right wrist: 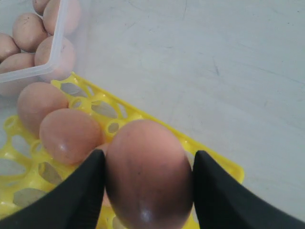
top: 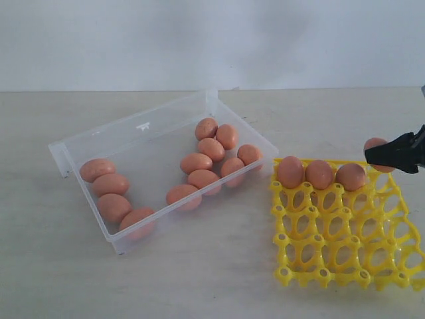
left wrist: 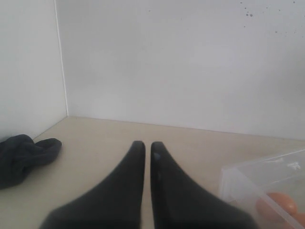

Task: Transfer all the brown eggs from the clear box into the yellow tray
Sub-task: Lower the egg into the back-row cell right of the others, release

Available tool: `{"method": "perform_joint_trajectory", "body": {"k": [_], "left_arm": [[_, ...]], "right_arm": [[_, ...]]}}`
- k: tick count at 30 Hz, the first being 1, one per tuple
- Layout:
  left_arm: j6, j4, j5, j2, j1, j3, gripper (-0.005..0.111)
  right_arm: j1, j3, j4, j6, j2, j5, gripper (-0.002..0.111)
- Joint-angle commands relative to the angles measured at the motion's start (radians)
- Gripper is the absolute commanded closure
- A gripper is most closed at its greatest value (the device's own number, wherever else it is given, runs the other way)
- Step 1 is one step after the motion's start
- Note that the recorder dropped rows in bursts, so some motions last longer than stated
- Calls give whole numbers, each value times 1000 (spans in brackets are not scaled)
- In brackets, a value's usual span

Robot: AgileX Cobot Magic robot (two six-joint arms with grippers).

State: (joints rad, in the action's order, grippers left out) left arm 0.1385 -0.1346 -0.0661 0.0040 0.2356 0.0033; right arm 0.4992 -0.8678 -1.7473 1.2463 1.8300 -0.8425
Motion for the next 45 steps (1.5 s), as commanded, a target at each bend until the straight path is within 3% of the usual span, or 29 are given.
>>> {"method": "perform_joint_trajectory", "body": {"k": [1,25,33,45], "left_arm": [[2,0,14,-4,-1,-3,103],[2,0,14,-4,-1,-3,103],[2,0,14,-4,-1,-3,103],[2,0,14,-4,-1,-3,103]], "right_arm": [[7,-9,3,1,-3,2,108],[7,-9,32,-7,55,46,107],[7,-9,30,-7,55,47,74],[7,-9,26,-1,55,36,68]]}}
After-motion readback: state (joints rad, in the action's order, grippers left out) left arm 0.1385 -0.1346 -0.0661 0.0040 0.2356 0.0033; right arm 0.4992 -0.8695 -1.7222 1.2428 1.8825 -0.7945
